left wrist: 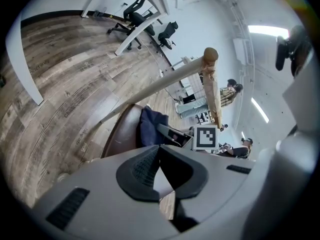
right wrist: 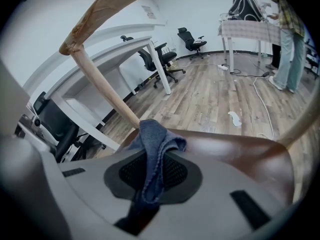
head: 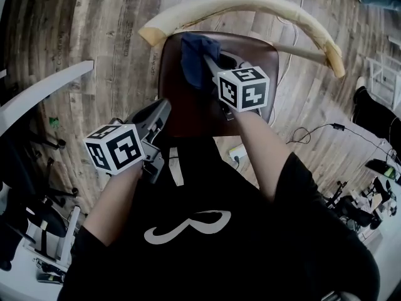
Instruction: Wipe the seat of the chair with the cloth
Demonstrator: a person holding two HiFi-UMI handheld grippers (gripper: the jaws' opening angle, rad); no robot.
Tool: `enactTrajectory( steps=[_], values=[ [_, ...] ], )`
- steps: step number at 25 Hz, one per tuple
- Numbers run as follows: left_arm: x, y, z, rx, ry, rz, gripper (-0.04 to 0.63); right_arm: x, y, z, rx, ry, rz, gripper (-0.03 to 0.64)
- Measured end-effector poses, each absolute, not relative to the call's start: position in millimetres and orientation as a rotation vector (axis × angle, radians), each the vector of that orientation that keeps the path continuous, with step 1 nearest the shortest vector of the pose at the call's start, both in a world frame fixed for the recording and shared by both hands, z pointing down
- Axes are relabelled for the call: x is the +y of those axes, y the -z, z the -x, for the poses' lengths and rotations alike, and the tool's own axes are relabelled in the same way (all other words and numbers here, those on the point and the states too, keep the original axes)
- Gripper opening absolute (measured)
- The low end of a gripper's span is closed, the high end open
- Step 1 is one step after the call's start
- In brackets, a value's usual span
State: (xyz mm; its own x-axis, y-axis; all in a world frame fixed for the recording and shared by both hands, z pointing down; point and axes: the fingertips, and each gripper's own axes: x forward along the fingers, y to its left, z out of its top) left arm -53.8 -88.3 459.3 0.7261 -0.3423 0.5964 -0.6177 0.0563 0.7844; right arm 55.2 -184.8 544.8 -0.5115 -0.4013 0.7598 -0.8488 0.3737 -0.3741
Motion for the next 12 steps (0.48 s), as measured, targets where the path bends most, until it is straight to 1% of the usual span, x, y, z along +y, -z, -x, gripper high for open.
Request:
enactTrajectory(
  steps=[12],
  values=[
    [-87, -460, 26, -0.755, -0.279, -1.567, 0.014, -181, -544, -134, -1.981, -1.055, -1.272, 0.052]
  ],
)
